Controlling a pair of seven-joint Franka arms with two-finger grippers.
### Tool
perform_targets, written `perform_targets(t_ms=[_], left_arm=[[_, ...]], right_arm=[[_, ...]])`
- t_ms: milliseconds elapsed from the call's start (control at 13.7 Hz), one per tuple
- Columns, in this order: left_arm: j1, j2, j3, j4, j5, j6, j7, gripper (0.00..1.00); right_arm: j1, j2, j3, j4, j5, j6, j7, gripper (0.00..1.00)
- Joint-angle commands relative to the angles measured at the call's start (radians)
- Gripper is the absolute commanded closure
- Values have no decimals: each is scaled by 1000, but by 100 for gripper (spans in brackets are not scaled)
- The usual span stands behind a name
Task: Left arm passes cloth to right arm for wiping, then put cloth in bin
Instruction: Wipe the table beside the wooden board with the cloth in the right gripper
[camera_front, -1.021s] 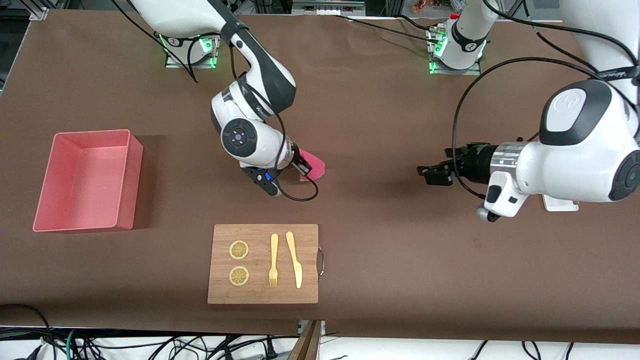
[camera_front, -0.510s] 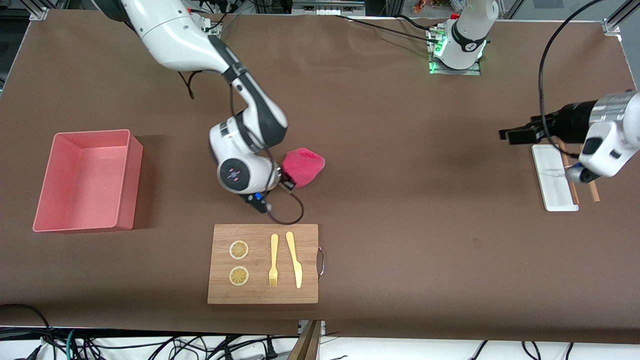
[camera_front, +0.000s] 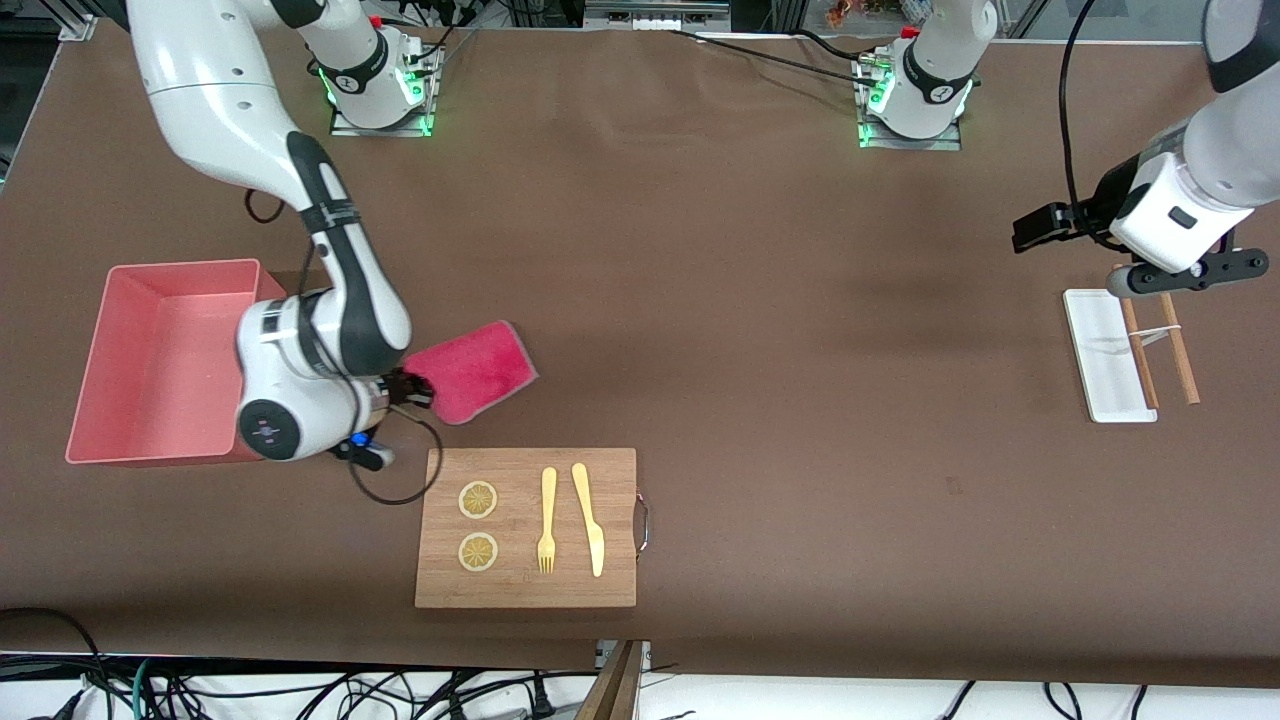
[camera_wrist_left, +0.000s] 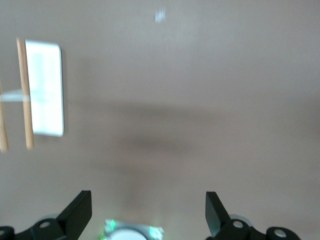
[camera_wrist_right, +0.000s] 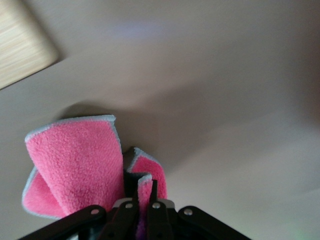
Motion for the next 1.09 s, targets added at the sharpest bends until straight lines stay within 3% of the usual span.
perform_targets(t_ms=[0,146,292,510,802,1021], left_arm=[[10,-7,5,-46,38,92,105,0],[10,2,6,-19,67,93,107,0],[12,58,11,58,77,86,117,0],[18,69,15,80,77,84,177,0],[34,83,15,80,112,84,206,0],[61,83,15,112,110,78,245,0]], right_arm=[[18,-32,-47,-14,-16,-28,-104,100],[58,-35,-40,-11,-33,-16,-75,100],[139,-27,-37,-12,-22,39,99,100],[286,5,-37,-15,-16,173,337,100],[380,28,-3,-14,130,335,503,100],[460,42,0,-12,136,455,649,100]])
